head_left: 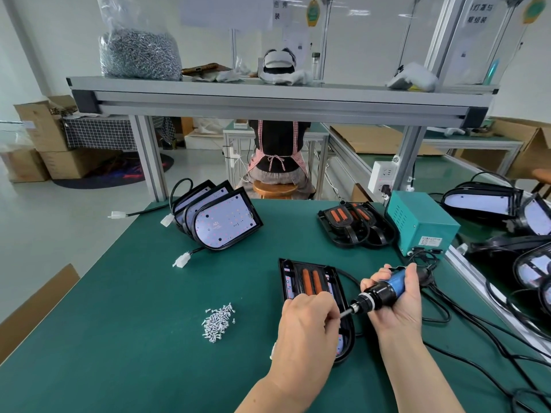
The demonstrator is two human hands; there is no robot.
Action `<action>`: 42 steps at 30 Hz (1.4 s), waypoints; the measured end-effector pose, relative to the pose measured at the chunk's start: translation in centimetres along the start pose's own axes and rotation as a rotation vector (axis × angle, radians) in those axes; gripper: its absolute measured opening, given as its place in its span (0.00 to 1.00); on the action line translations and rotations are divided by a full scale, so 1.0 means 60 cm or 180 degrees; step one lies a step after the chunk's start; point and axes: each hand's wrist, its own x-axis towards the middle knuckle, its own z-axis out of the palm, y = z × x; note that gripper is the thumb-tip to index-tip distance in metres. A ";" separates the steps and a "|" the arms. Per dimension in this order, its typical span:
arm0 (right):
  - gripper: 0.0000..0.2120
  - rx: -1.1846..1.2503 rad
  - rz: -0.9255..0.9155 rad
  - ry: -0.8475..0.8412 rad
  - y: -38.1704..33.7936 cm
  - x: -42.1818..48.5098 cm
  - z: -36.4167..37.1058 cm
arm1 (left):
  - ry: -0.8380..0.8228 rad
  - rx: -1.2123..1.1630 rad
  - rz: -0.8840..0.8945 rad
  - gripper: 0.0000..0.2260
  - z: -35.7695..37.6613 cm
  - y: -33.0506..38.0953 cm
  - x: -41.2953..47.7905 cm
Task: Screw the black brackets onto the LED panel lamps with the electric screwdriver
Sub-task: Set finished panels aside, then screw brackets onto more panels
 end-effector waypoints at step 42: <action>0.18 -0.0008 0.0026 0.0189 0.003 0.001 0.003 | 0.0468 0.0476 0.0633 0.21 0.024 -0.020 0.002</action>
